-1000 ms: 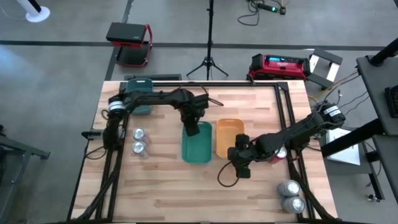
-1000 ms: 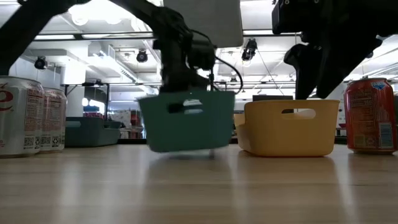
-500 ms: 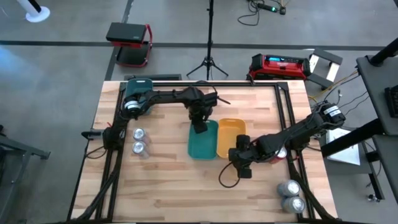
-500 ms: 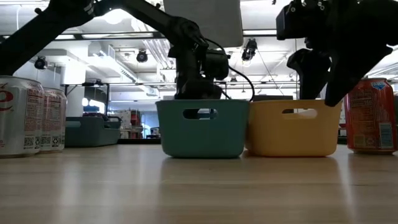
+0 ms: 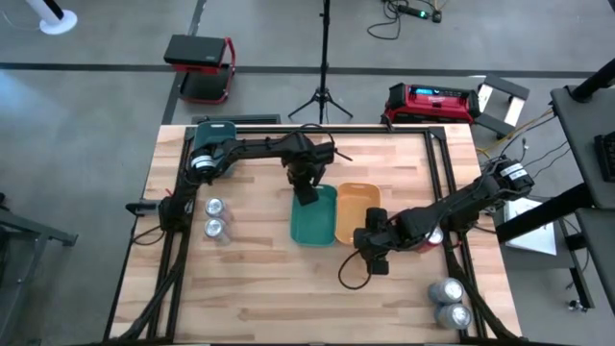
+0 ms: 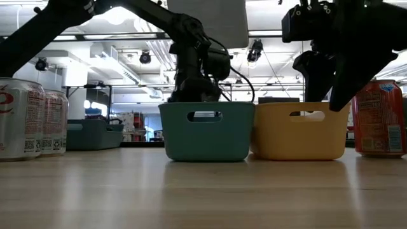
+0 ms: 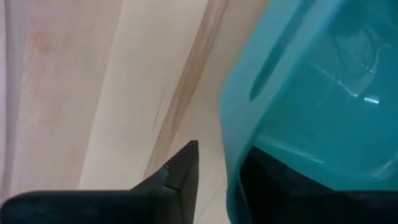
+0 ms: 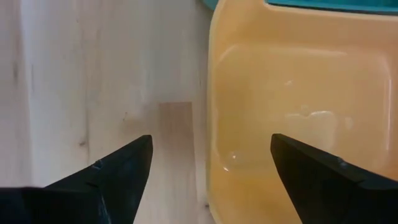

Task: Sort soda cans
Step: Move the green bin from the bottom left to the center of the table, then adjust the yellow and green bins

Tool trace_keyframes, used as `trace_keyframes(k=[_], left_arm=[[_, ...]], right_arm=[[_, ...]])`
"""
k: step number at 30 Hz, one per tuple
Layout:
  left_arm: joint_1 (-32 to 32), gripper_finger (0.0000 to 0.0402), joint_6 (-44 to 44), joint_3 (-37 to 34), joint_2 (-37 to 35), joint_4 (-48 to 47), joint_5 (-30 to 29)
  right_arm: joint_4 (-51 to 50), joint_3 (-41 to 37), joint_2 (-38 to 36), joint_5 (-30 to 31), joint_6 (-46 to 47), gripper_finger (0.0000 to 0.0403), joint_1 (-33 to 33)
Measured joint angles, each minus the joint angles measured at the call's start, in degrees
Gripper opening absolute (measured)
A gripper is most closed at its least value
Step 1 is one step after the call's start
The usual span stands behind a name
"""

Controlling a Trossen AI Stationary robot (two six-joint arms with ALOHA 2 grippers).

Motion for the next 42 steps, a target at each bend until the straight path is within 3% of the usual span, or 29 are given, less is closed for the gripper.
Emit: trace_keyframes(k=[9, 13, 21, 27, 33, 42], left_arm=[[-1.5, 0.0139, 0.3, -0.3, -11.2, 0.6, -0.3], [-4.2, 0.0141, -1.0, -3.7, -18.9, 1.2, -0.5], [-11.1, 0.0142, -13.0, -21.0, -36.4, 2.5, -1.9], [-13.9, 0.0142, -24.1, -35.1, -46.0, 7.1, -7.5], [-14.3, 0.0142, -29.4, -45.4, -49.0, 13.0, -7.8], [-14.3, 0.0142, -29.3, -47.3, -46.6, 18.9, -7.8]], right_arm=[[-0.1, -0.1, 5.4, -2.0, -1.8, 0.0281, -1.1], [-1.4, -0.1, 6.8, -2.8, -1.9, 0.026, -1.2], [-6.7, -0.1, 5.6, -2.9, 0.1, 0.0229, -1.3], [-8.7, -0.1, 4.7, -3.4, 2.6, 0.0225, -1.6], [-9.1, -0.2, 5.2, -4.4, 5.6, 0.0242, -2.6], [-9.6, -0.3, 4.8, -3.3, 9.6, 0.0271, -4.2]])
